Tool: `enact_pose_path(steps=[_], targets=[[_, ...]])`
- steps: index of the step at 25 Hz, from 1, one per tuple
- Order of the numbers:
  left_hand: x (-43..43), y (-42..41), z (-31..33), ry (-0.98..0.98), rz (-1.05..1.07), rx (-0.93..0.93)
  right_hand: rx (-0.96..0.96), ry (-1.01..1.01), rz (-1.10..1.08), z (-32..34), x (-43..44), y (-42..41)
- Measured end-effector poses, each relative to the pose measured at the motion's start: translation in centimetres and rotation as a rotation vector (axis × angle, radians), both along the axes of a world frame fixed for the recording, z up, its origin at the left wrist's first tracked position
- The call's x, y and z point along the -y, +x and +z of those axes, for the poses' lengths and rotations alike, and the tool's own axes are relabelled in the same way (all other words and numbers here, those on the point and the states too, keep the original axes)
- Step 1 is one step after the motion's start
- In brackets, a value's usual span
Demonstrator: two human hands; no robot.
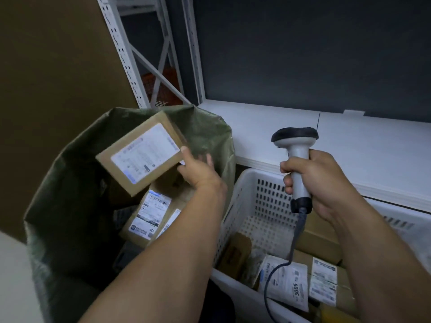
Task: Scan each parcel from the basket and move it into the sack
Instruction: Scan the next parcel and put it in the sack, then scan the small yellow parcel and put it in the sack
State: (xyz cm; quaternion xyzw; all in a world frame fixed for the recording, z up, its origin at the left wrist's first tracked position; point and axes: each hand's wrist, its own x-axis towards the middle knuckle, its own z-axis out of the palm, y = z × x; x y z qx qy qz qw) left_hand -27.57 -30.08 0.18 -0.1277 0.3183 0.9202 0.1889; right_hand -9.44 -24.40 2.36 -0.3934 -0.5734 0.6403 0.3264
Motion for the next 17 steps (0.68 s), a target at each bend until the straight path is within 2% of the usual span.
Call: enact_pose_path(steps=[5,10,17], targets=[[-0.5,0.2,-1.1,-0.053,-0.096,-0.043,0.017,0.0,0.006,-0.3,0.2,-0.2],[-0.7,3.2,-0.3,-0.117,-0.245,-0.168,0.059,-0.012,-0.022,-0.5,-0.2,0.8],[-4.1,8.6,-3.4,-0.483,-0.628,-0.33,0.154,-0.093,-0.096,-1.6,-1.6,4.4]])
